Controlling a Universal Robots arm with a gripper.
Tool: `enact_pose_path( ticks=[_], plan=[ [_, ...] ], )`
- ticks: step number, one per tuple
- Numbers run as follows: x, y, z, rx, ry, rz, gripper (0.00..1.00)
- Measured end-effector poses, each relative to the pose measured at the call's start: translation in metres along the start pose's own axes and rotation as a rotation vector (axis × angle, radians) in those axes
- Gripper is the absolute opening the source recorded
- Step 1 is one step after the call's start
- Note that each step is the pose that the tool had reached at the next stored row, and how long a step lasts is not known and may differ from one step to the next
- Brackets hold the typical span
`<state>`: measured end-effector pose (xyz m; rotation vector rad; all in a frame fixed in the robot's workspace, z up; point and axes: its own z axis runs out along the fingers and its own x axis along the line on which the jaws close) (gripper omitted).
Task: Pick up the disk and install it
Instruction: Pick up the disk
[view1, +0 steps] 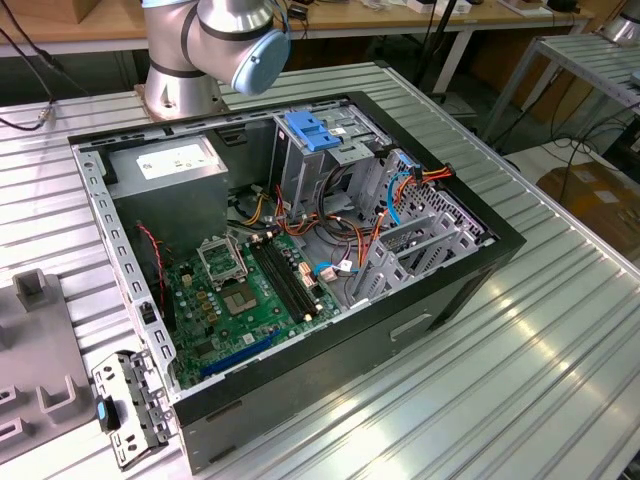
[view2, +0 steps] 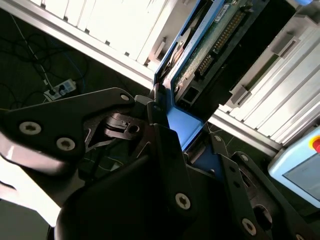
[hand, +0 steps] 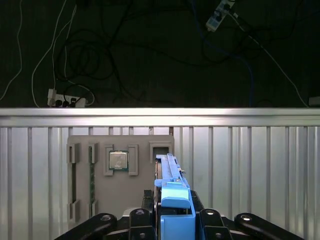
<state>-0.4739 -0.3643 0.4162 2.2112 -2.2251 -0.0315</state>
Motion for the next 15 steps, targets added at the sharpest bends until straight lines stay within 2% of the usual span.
enact_pose_path(
  ticks=[6,7,8,9,10,15],
  plan=[
    [0.0,0.0001,-0.005,-0.0008,0.0,0.0,0.37],
    [-0.0001,0.0001,-0.0078,-0.0013,0.0,0.0,0.37],
    [-0.0001,0.0002,-0.0125,-0.0023,0.0,0.0,0.37],
    [-0.0002,0.0003,-0.02,-0.0038,0.0001,0.0,0.37],
    [-0.0004,0.0006,-0.037,-0.006,0.0,0.0,0.37],
    [-0.0005,0.0008,-0.0446,-0.0072,0.0001,0.0,0.37]
  ],
)
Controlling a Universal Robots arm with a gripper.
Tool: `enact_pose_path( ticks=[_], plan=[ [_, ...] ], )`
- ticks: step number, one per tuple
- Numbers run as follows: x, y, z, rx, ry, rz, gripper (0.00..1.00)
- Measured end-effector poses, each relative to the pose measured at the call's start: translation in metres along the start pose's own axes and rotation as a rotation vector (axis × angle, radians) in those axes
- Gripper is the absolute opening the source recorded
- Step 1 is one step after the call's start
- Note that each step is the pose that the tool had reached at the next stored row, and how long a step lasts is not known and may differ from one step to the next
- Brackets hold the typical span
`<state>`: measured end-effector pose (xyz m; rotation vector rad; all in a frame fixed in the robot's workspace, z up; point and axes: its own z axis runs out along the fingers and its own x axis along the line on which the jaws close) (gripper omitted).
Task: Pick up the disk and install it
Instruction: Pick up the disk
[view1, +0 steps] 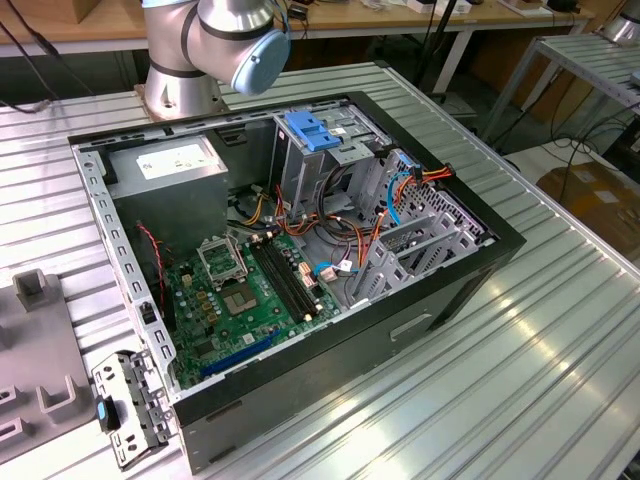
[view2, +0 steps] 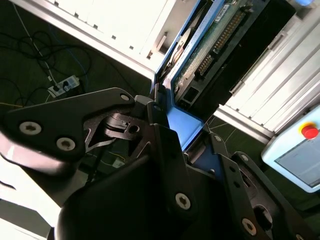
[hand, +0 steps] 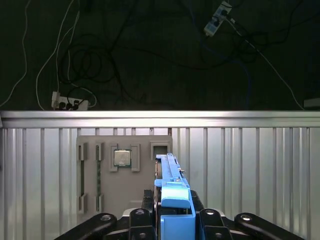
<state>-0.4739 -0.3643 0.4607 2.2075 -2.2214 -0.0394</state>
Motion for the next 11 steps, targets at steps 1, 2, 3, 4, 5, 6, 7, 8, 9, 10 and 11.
enact_pose_path(
  ticks=[1,2,3,4,5,6,7,8,9,10,11],
  plan=[
    [0.0,0.0,-0.001,-0.0001,0.0,0.0,0.37],
    [0.0,0.0,-0.0015,-0.0001,0.0,0.0,0.37],
    [0.0,0.0,-0.0019,0.0,0.0,0.0,0.37],
    [0.0,0.0,-0.0022,0.0,0.0,0.0,0.37],
    [0.0,0.0001,-0.0026,0.0,0.0,0.0,0.37],
    [0.0,0.0001,-0.003,0.0,0.0,0.0,0.37],
    [0.0,0.0001,-0.0034,0.0,0.0,0.0,0.37],
    [-0.0001,0.0001,-0.0043,0.0,0.0,0.0,0.37],
    [-0.0001,0.0001,-0.0053,0.0,0.0,0.0,0.37],
    [-0.0001,0.0001,-0.0065,0.0,0.0,0.0,0.37],
    [-0.0001,0.0002,-0.0079,0.0,0.0,0.0,0.37]
  ],
)
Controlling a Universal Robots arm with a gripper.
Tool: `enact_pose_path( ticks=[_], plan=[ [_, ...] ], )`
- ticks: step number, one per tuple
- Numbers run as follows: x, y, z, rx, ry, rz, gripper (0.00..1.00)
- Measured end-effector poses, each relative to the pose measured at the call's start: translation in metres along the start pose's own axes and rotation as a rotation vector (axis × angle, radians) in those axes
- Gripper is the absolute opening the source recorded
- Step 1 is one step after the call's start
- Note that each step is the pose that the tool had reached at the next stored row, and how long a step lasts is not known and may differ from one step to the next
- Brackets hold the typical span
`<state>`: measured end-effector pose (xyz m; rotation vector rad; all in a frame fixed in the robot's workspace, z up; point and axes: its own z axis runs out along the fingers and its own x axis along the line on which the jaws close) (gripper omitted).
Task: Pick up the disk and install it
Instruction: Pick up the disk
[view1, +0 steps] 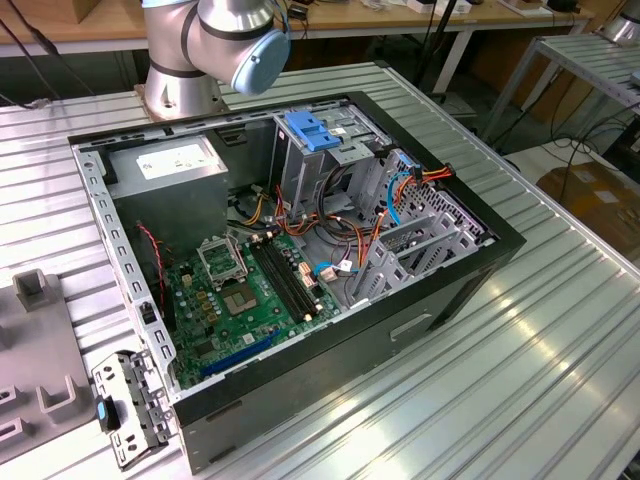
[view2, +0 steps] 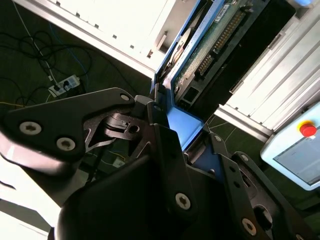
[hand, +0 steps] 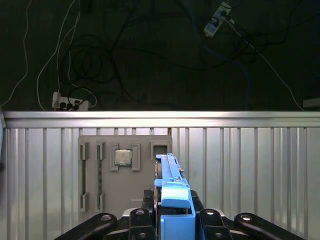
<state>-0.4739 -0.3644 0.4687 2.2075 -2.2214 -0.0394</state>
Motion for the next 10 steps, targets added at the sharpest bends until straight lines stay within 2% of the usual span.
enact_pose_path(
  ticks=[5,10],
  plan=[
    [-0.0001,0.0002,-0.0067,0.0,0.0,0.0,0.37],
    [-0.0001,0.0002,-0.0075,0.0,0.0,0.0,0.37]
  ],
)
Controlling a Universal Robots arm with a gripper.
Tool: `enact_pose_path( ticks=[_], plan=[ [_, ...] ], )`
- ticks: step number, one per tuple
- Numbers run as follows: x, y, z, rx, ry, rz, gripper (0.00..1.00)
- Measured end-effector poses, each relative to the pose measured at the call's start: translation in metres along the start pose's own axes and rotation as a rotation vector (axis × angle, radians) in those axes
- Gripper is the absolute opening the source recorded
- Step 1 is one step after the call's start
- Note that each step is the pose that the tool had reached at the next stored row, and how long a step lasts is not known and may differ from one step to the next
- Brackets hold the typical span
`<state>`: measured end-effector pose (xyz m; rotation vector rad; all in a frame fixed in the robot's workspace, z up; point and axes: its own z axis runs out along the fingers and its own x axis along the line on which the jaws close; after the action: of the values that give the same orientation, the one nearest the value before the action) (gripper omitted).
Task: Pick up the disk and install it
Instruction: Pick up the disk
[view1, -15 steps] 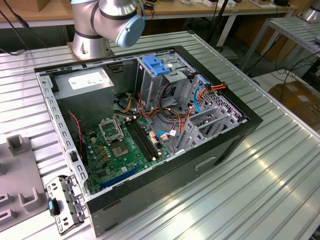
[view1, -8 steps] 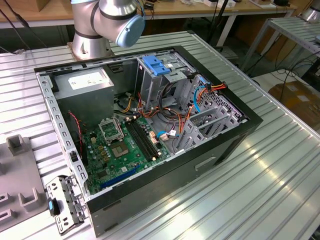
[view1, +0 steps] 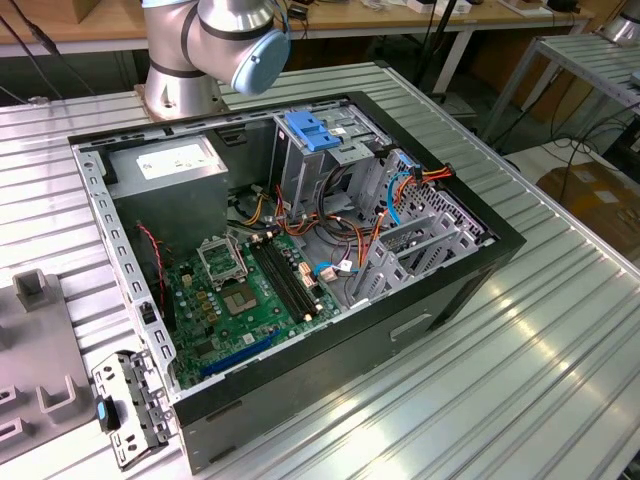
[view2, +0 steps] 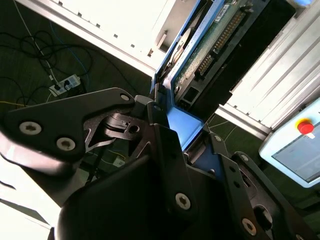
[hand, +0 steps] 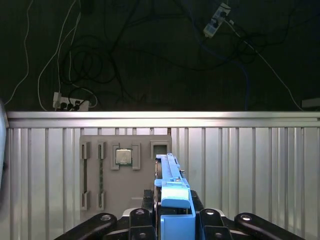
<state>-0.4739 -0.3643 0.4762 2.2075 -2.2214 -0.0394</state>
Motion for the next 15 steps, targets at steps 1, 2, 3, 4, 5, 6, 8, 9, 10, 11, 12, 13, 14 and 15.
enact_pose_path(
  ticks=[1,2,3,4,5,6,8,9,10,11,12,13,14,15],
  plan=[
    [0.0,0.0,0.0,0.0,0.0,0.0,0.37],
    [0.0,-0.0001,-0.0001,-0.0001,0.0,0.0,0.37],
    [0.0,-0.0007,-0.0002,-0.0002,0.0,0.0,0.37],
    [0.0,-0.0016,-0.0002,-0.0002,-0.0001,0.0,0.37],
    [0.0,-0.0031,-0.0002,0.0,-0.0002,0.0,0.37],
    [0.0,-0.0041,-0.0002,0.0,-0.0002,0.0,0.37],
    [0.0,-0.006,-0.0003,0.0,-0.0002,0.0,0.37],
    [0.0,-0.007,-0.0003,-0.0001,-0.0002,0.0,0.37],
    [0.0,-0.0084,-0.0003,-0.0001,-0.0003,0.0,0.37],
    [0.0,-0.0096,-0.0003,0.0,-0.0003,0.0,0.37],
    [-0.0001,-0.0119,-0.0004,0.0,-0.0003,0.0,0.37],
    [-0.0001,-0.0131,-0.0004,0.0001,-0.0004,0.0,0.37],
    [-0.0001,-0.0131,-0.0004,0.0,-0.0004,0.0,0.37],
    [-0.0001,-0.0131,-0.0004,0.0,-0.0003,0.0,0.37]
  ],
)
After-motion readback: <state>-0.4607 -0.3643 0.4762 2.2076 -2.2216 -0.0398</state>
